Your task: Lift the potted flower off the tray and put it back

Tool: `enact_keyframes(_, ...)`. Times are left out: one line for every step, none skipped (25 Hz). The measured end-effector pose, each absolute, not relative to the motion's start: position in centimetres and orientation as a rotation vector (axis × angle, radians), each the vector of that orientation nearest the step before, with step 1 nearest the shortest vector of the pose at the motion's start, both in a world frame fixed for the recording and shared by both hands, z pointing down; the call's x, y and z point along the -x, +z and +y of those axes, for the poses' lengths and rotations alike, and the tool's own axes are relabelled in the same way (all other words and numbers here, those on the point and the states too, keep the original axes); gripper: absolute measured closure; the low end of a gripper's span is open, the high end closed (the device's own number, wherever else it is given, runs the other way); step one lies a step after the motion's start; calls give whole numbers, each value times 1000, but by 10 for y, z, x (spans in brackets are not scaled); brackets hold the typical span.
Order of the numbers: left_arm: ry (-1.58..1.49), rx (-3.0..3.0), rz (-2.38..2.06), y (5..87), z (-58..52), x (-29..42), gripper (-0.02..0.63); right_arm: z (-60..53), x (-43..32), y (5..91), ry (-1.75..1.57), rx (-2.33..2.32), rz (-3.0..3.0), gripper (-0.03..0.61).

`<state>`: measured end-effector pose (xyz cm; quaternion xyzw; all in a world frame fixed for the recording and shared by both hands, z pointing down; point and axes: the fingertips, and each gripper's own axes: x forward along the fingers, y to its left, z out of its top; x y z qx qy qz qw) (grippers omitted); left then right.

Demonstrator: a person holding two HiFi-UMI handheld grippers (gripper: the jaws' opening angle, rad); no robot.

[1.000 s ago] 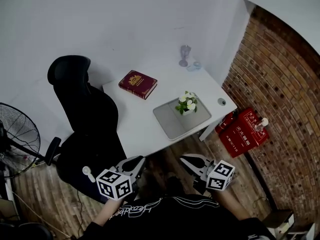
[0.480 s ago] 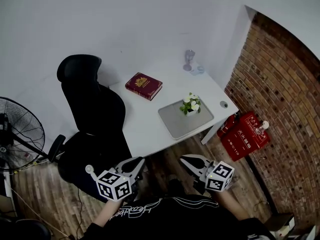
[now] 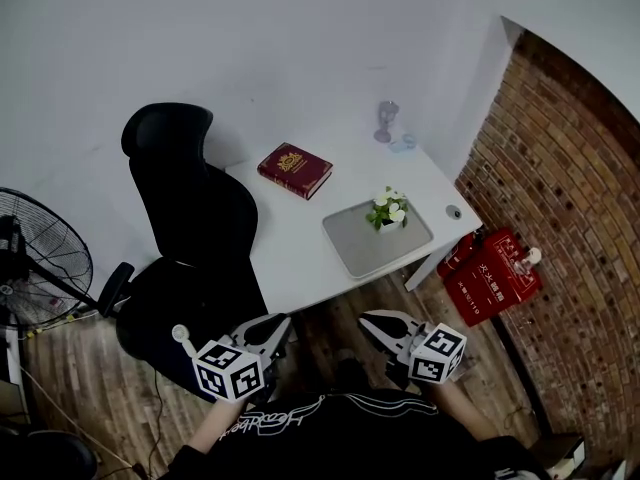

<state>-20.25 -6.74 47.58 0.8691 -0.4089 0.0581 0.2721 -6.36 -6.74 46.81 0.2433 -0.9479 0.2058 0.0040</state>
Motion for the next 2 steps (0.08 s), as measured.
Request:
enact_keyframes(155, -2339, -1103, 475, -67, 203, 561, -67, 64, 468, 646, -761, -2969, 577)
enact_keyframes(155, -2339, -1105, 475, -67, 203, 561, -67, 64, 469, 647, -759, -2967, 577)
